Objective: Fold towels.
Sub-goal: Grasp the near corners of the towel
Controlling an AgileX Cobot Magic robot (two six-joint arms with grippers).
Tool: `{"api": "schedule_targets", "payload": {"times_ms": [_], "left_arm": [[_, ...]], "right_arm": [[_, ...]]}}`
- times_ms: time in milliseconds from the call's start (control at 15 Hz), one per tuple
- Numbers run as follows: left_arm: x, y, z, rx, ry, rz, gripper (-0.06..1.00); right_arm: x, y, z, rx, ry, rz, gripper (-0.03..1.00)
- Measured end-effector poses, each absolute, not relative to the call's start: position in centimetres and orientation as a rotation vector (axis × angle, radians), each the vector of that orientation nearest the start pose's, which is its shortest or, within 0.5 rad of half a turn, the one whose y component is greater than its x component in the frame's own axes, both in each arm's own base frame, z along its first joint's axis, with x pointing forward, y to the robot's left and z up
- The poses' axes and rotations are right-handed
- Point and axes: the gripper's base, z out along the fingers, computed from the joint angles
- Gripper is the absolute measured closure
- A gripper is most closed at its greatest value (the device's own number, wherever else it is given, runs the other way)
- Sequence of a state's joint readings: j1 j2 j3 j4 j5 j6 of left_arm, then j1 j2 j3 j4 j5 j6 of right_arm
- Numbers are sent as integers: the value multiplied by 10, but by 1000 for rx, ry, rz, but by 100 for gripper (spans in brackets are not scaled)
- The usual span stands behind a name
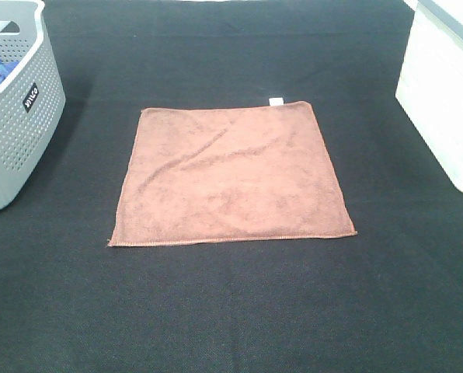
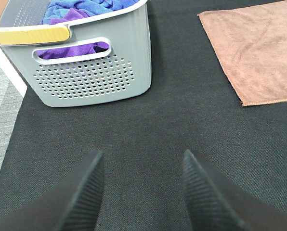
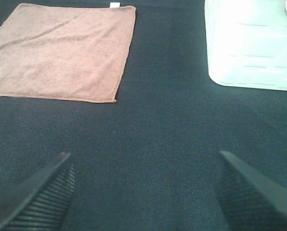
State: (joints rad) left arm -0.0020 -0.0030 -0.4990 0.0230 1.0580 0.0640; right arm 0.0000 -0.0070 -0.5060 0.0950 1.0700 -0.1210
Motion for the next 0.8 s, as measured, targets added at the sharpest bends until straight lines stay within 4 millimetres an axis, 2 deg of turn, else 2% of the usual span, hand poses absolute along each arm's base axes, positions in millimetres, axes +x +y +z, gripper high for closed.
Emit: {"api": "schedule_targets", "payload": {"times_ms": [800], "left_arm": [[-5, 2, 277, 66, 2039, 66, 45]], "right_arm": [[-7, 8, 278, -129, 2033, 38, 21]]}}
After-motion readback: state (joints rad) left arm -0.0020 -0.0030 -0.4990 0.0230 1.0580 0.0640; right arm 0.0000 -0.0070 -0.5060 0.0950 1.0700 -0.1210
